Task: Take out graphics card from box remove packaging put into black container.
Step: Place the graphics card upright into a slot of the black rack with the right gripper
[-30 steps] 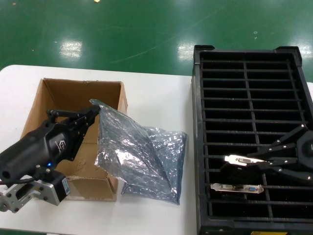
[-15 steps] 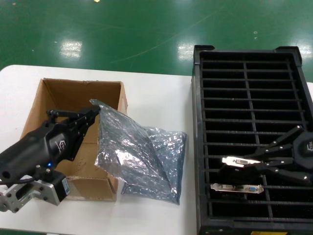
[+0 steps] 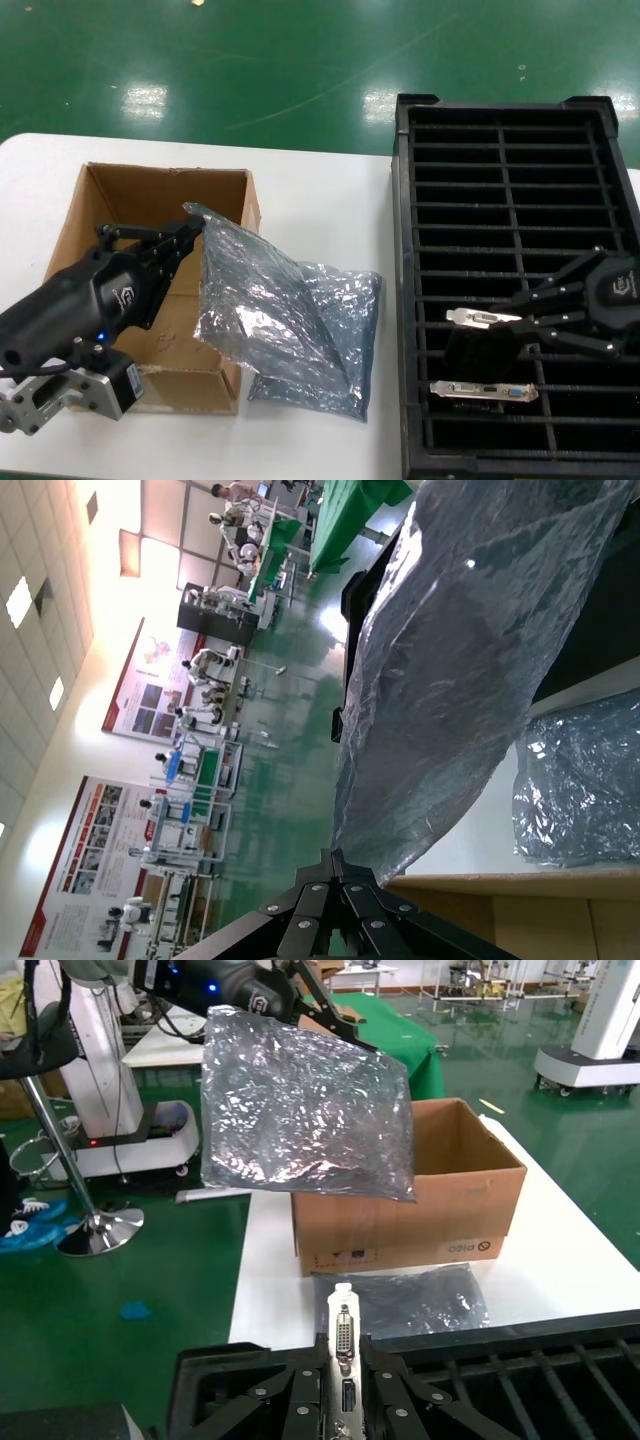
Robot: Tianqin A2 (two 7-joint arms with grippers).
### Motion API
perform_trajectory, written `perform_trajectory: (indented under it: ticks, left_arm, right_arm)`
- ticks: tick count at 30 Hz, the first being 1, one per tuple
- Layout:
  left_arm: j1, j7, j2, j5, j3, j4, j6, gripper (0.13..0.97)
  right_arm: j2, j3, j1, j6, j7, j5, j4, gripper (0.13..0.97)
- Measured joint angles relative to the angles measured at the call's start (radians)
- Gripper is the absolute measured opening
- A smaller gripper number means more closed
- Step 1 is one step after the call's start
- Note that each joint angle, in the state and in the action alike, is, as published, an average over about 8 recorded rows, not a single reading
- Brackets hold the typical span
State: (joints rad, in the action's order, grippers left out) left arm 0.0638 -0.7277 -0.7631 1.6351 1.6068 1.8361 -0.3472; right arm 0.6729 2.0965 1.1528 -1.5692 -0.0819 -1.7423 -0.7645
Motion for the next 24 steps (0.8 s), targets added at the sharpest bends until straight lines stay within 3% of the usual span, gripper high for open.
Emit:
perform_trajectory:
  ticks: [24]
  left_arm:
    - [0.0,0.0,0.0,0.0,0.0,0.0,0.0,0.139]
  right_arm:
    - [-0.081,-0.035,0.088,0.016,-0.092,0.091,0.168,0.186]
